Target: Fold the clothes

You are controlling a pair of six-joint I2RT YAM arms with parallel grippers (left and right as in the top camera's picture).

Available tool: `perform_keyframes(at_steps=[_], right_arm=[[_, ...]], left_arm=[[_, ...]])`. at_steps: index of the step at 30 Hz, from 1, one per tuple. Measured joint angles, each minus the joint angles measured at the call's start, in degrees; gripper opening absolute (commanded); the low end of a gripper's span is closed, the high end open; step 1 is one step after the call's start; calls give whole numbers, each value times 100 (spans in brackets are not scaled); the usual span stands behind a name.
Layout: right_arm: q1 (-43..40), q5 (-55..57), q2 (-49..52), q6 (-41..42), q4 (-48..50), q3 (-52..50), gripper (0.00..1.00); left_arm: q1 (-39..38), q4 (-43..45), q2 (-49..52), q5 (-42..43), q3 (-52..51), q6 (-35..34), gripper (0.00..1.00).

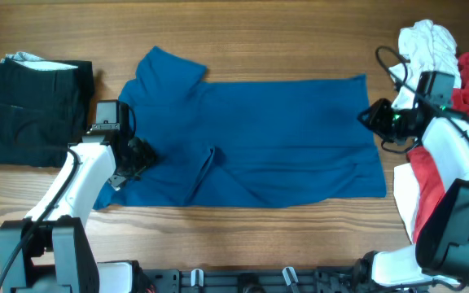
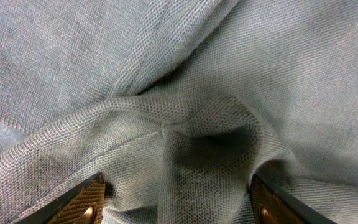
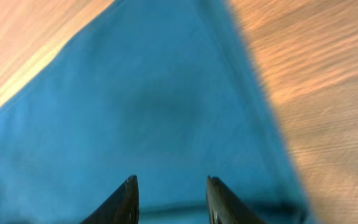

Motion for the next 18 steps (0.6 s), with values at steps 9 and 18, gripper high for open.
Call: perform_keyframes(at_steps=[9, 18], right_arm=[[826, 455, -463, -638, -1521, -761, 36], [826, 791, -472, -96, 522, -1768, 45]], left_arm=[[0, 101, 2, 20, 0, 0, 75], [0, 120, 2, 20, 0, 0, 75]])
